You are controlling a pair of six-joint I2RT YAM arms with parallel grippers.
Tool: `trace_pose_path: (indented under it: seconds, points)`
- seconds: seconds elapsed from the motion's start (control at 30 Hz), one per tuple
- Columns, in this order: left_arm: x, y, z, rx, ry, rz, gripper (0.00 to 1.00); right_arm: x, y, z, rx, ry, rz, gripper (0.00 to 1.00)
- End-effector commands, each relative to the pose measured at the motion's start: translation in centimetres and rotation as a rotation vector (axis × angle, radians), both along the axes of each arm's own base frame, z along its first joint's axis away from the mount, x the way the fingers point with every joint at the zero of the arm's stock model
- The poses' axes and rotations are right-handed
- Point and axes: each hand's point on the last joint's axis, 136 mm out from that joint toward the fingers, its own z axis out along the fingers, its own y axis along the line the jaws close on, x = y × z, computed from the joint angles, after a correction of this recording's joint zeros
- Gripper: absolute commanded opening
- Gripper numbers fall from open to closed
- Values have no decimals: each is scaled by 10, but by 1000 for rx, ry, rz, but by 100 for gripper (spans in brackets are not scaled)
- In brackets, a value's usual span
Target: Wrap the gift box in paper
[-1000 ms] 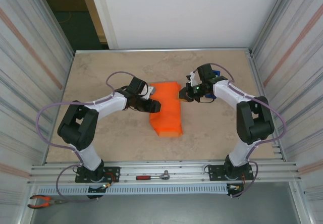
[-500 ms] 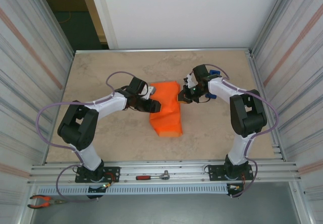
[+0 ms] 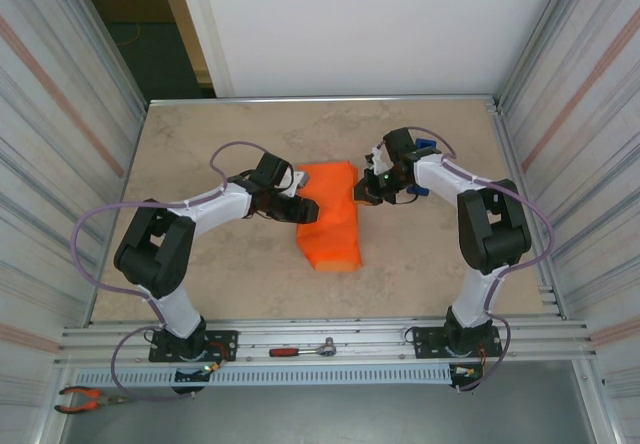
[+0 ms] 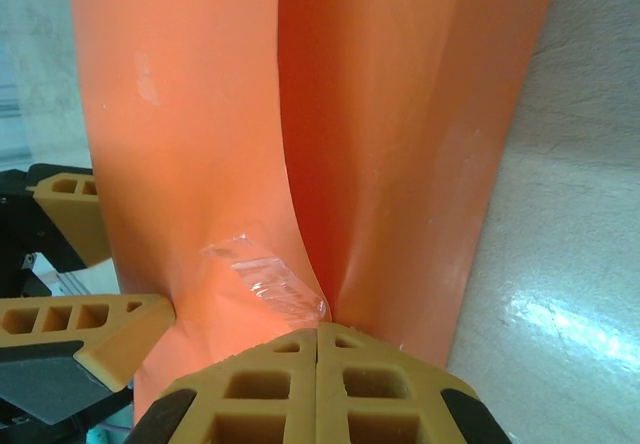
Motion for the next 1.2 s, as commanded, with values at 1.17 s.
trace_pose_path:
  seconds: [1.17]
  points:
    - [-36, 28, -63, 229, 130, -49, 59, -13, -24, -18, -29, 27, -36, 19]
